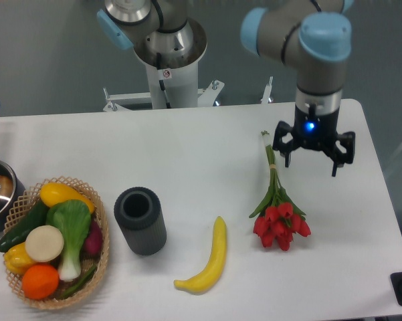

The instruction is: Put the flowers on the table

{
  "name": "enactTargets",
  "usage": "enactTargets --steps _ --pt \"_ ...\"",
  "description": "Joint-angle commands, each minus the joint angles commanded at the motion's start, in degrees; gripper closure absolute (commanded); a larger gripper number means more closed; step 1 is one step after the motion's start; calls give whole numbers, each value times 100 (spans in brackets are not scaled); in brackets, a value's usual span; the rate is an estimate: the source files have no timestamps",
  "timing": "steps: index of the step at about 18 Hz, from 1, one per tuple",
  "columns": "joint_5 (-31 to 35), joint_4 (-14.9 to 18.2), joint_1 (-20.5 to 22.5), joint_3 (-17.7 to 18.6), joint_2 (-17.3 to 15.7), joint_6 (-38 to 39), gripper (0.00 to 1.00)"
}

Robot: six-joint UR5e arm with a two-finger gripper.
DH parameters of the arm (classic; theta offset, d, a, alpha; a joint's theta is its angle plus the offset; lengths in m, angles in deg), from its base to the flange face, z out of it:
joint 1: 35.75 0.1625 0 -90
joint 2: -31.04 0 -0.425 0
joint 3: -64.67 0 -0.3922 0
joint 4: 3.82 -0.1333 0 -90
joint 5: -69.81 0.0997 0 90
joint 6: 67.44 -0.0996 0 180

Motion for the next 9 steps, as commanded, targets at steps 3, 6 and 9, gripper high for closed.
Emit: enactTargets --steps 3,6,9 --pt "184 229 61 97 -80 -931 0" --pt "553 344 114 149 -97 -1337 0" --pt "580 317 167 220 -97 -1497 0"
